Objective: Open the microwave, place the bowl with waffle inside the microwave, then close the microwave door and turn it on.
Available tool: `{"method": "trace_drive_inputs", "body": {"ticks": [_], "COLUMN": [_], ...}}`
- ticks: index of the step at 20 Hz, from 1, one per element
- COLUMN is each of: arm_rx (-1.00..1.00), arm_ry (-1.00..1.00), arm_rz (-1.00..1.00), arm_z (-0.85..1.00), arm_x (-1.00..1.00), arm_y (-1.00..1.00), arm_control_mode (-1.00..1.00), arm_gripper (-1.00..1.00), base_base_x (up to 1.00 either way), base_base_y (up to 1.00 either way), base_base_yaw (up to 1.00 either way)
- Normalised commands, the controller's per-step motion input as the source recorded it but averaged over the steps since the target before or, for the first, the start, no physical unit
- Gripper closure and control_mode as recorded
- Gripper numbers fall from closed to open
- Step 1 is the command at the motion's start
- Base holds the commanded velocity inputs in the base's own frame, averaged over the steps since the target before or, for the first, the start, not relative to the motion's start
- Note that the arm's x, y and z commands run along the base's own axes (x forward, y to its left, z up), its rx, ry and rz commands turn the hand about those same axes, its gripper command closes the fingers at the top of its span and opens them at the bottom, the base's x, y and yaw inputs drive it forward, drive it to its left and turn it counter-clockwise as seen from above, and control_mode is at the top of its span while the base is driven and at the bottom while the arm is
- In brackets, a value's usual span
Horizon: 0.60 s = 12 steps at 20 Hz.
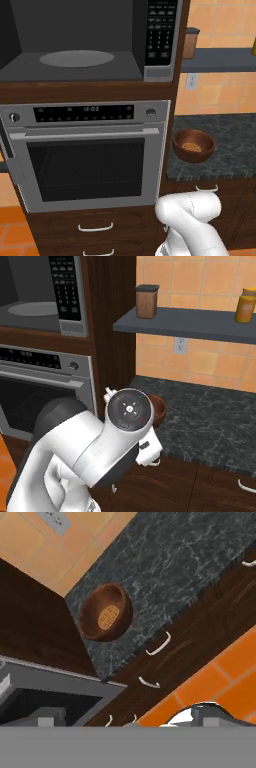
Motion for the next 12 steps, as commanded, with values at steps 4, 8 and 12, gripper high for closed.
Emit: {"method": "trace_drive_inputs", "body": {"ticks": [4, 8, 12], "arm_rx": [0.20, 0.11, 0.07], "arm_ry": [-0.02, -0.01, 0.00], "arm_rz": [-0.11, -0.01, 0.00], "arm_z": [-0.27, -0.28, -0.30], "arm_x": [0.59, 0.45, 0.43], "arm_y": [-0.09, 0.00, 0.00], "arm_control_mode": [-1.00, -1.00, -1.00], "arm_gripper": [-1.00, -1.00, -1.00], "base_base_x": [0.00, 0.00, 0.00], "base_base_y": [0.00, 0.00, 0.00], "base_base_yaw": [0.00, 0.00, 0.00]}}
